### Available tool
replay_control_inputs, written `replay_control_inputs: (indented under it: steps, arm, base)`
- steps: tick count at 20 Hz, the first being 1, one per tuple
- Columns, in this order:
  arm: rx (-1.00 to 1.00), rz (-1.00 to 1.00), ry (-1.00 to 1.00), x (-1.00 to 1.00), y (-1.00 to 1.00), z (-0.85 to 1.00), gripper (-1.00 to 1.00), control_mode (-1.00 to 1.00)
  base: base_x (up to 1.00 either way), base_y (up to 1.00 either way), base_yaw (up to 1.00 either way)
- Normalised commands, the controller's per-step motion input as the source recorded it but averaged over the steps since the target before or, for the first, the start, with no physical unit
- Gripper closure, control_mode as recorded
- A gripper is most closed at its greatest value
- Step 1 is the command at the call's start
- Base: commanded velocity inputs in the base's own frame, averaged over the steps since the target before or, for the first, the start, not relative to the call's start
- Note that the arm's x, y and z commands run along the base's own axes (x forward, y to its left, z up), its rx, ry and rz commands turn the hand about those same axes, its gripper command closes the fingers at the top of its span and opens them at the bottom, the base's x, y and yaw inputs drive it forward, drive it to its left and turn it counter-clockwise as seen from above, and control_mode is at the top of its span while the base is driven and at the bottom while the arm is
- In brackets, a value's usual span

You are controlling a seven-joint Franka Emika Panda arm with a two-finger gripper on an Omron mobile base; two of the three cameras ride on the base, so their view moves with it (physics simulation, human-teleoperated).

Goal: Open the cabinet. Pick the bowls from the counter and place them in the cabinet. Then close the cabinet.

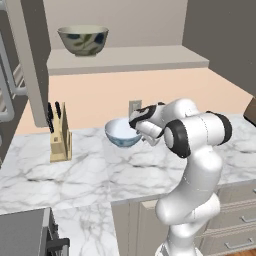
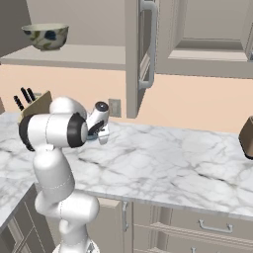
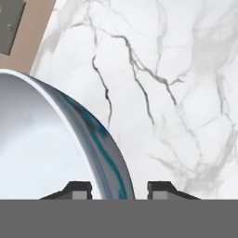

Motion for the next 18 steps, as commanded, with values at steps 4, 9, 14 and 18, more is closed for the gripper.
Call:
replay_control_inputs:
  steps: [4,9,14,18]
  arm:
    - [0.0,0.0,0.0,-0.12,0.2,-0.27,1.0,-1.0]
    - [0.0,-0.05,0.0,-0.67,0.01,-0.01,1.0,-1.0]
    - [0.01,-0.05,0.0,-0.73,-0.16,0.26,1.0,-1.0]
    - [0.0,-0.02,-0.02,-0.72,-0.14,0.51,1.0,-1.0]
  base:
    - [0.0,0.0,0.0]
    - [0.0,0.0,0.0]
    - [0.0,0.0,0.0]
    - [0.0,0.0,0.0]
